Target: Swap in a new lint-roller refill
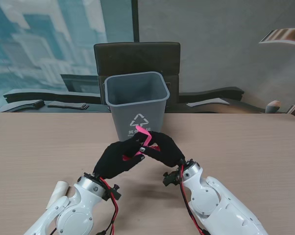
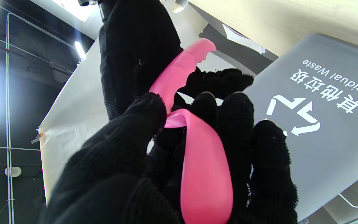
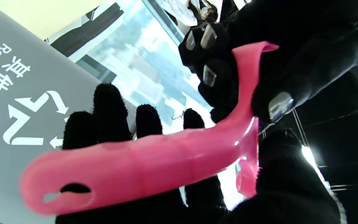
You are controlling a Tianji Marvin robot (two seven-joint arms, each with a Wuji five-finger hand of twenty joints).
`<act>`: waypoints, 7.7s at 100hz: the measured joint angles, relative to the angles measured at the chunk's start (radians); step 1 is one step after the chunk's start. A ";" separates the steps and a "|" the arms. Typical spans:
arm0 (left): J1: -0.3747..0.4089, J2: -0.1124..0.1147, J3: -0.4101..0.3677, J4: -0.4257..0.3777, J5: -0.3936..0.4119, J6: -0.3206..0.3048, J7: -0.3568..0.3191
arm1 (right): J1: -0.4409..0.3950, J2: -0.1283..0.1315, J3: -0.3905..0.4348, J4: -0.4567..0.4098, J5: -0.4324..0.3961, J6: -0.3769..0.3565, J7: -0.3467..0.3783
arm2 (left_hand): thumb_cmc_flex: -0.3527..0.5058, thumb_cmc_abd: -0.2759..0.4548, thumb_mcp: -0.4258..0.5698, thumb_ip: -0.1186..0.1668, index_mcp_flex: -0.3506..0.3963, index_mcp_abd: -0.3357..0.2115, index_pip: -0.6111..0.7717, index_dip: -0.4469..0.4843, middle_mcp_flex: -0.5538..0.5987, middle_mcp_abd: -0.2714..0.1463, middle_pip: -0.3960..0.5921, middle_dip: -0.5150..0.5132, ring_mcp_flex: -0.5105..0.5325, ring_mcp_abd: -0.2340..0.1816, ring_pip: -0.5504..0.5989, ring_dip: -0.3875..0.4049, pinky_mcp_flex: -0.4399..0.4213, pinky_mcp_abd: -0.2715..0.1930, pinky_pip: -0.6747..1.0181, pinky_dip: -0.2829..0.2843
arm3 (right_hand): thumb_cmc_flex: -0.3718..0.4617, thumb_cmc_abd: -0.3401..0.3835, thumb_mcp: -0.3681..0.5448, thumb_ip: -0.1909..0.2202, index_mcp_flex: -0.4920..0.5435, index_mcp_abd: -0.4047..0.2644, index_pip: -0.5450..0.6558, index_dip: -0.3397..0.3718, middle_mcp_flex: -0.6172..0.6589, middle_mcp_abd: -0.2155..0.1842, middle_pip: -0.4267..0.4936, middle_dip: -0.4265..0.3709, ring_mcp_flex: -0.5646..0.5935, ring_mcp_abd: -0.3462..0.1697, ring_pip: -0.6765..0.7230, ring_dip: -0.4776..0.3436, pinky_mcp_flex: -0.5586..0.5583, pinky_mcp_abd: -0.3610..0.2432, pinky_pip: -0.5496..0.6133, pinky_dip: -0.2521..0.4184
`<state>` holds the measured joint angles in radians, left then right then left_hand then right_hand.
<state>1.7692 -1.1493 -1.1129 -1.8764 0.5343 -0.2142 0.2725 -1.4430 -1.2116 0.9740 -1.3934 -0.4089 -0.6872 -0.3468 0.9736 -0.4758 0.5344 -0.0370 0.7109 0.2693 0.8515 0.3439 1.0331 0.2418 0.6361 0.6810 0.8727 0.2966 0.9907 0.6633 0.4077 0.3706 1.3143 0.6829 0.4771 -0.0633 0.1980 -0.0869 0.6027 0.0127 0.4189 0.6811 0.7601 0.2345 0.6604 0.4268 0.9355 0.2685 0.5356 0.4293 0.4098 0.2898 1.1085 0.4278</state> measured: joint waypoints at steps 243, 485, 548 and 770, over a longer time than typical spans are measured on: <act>0.506 0.088 -0.510 -0.114 0.954 0.217 0.103 | -0.056 0.029 0.132 -0.070 -0.198 0.125 -0.068 | -0.241 0.191 -0.417 0.074 0.127 -0.022 -0.357 0.072 -0.127 0.059 -0.065 -0.164 -0.132 0.070 -0.120 0.012 -0.070 0.042 -0.049 0.044 | 0.014 -0.166 0.425 0.018 0.534 0.078 0.446 0.180 0.617 -0.137 0.555 0.440 0.412 -0.110 0.972 0.513 0.681 -0.009 0.632 0.100; 0.381 0.115 -0.398 0.094 0.973 0.248 0.072 | -0.053 0.029 0.134 -0.070 -0.147 0.134 -0.030 | -0.172 -0.070 -0.137 -0.074 0.095 0.096 -0.168 -0.074 0.056 0.055 0.017 -0.178 0.102 0.020 0.036 -0.042 0.129 0.050 0.089 0.025 | 0.014 -0.200 0.435 0.018 0.543 0.078 0.447 0.189 0.620 -0.139 0.561 0.448 0.412 -0.112 0.972 0.521 0.683 -0.012 0.633 0.102; 0.181 0.049 -0.283 -0.035 0.342 -0.131 0.053 | -0.097 0.028 0.186 -0.156 -0.187 0.095 -0.088 | -0.089 0.011 -0.318 -0.112 0.048 0.086 -0.162 -0.074 0.007 0.050 0.021 -0.097 0.061 0.011 0.037 -0.023 0.073 0.039 0.086 0.012 | -0.038 -0.458 0.561 0.018 0.604 0.041 0.480 0.188 0.631 -0.139 0.562 0.448 0.422 -0.112 0.973 0.530 0.694 -0.012 0.635 0.112; 0.049 -0.043 -0.054 -0.172 -0.234 0.185 0.053 | -0.100 0.027 0.156 -0.145 -0.231 -0.014 -0.087 | 0.023 0.081 -0.490 -0.112 -0.049 0.095 -0.126 -0.039 -0.090 0.063 0.045 -0.076 -0.025 0.009 0.038 0.003 -0.009 0.000 0.049 0.002 | -0.082 -0.181 0.338 0.018 0.650 -0.040 0.820 0.115 0.638 -0.159 0.655 0.459 0.424 -0.130 0.973 0.643 0.705 -0.030 0.683 0.166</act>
<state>1.8180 -1.1918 -1.1674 -2.0481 0.3003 -0.0291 0.3259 -1.5427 -1.1850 1.1300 -1.5385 -0.6401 -0.7011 -0.4334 0.9968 -0.3947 0.0448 -0.1494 0.6616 0.3647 0.7255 0.3049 0.9431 0.3050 0.6814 0.6048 0.8478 0.3053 1.0282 0.6659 0.3988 0.3711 1.3635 0.6853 0.3952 -0.2440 0.5356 -0.0687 1.2530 -0.0274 1.2388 0.7961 1.3985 0.0759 1.3152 0.8853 1.3591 0.1383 1.5084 1.0727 1.1143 0.2601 1.7914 0.5936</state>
